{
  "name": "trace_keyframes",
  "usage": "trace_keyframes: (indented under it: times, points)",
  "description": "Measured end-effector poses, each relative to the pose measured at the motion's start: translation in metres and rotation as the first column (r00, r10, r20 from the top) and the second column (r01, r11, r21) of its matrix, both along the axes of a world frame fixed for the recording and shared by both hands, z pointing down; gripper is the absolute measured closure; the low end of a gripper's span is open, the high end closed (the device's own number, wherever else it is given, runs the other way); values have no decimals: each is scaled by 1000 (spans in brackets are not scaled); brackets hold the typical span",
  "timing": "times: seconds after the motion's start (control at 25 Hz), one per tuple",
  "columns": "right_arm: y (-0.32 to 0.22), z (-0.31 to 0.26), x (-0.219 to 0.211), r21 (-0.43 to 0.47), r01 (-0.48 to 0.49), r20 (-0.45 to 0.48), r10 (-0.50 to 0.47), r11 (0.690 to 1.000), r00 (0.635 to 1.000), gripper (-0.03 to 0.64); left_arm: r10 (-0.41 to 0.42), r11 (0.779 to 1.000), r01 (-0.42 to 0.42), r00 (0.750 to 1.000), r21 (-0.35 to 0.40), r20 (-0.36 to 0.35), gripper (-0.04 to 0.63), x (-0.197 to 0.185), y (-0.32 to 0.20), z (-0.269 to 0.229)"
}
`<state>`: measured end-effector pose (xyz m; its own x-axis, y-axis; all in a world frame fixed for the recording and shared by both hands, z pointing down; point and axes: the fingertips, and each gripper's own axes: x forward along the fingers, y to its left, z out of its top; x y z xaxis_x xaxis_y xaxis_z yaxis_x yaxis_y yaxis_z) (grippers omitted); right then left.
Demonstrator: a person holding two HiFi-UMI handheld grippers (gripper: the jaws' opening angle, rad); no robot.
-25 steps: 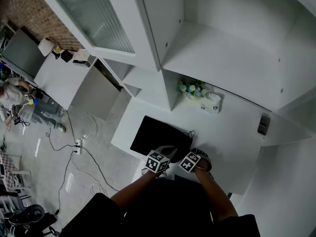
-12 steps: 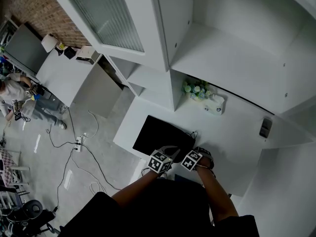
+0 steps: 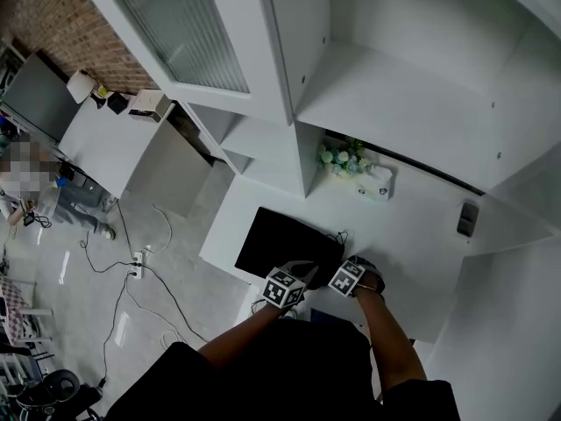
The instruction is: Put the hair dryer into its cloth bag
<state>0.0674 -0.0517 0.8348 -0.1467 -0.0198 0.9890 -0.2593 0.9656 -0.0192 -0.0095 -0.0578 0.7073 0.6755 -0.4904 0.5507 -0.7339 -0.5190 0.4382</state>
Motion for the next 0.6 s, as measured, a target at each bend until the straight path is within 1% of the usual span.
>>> trace_keyframes:
  times: [0.2,0.4,0.52,0.6]
  points:
    - [0,-6,3,54,25,-16,-24,998,1000,327,-2,1000,2,1000,8,-1,571,2,1,1]
    - [5,-32,9,89,-35,30,32,995,999,327,-8,1000,8,1000,-2,-13,571,2,4,-3]
    - [8,-47,27,161,-42,13,41,986,999,335,17,1000,-17,1000,-7,-11,571,5,9,2]
    - [14,-59,36,195,-99,35,94,976,995,341,37,999,-37,999,-6,-12,571,6,13,4]
